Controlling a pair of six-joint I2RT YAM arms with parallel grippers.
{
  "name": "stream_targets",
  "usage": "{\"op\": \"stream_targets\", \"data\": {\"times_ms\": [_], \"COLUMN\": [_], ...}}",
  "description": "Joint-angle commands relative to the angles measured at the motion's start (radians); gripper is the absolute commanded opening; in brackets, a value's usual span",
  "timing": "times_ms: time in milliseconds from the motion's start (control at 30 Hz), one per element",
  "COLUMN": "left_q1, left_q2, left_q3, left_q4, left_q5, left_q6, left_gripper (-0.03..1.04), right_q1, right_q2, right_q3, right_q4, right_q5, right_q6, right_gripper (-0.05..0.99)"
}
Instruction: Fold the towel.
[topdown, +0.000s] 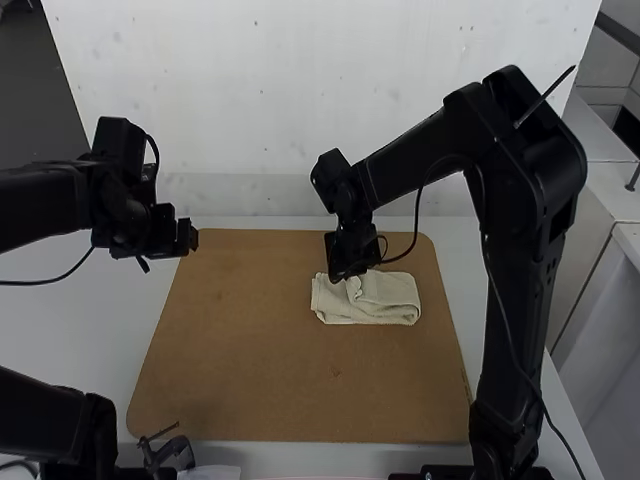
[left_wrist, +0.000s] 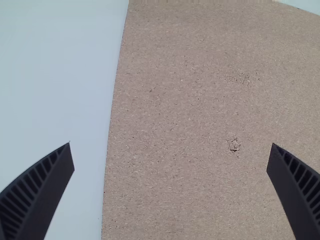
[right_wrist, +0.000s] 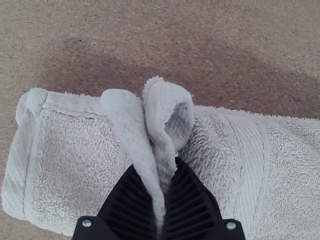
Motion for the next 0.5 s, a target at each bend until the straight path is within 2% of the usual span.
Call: {"op": "stream_targets", "data": {"times_ms": [0,267,300,333,433,467], "left_q1": [0.001,0.006,0.007,0.007,0.007,0.009], "left_q2": [0.008,0.003,0.002,0.000,-0.004,-0.006], "left_q3": [0.005,0.002,0.004,0.004,0.004,0.004], "left_q4": [0.014,0.015,0.014,0.014,0.015,0.015], "left_q5": [0.007,0.009,0.009,0.009,0.009,0.009], "left_q6": [0.012,0.013,0.016,0.016,0.016,0.016], "left_gripper": [0.99,0.99,0.99,0.99,0.99,0.99], "right_q1": [0.043,0.087,0.085,0.082,0.061,0.053], "right_q2": [0.032,0.078,0.075,0.070,0.018,-0.007], "right_q3": [0.059,0.125,0.122,0.119,0.103,0.100], "right_q4": [-0.004,-0.044,-0.033,-0.024,-0.003,-0.006], "right_q5": [0.030,0.024,0.023,0.020,-0.003,-0.008], "right_q6": [0.018,0.035,0.038,0.043,0.049,0.049], "right_gripper": [0.02,0.02,0.07,0.19,0.66,0.72]}}
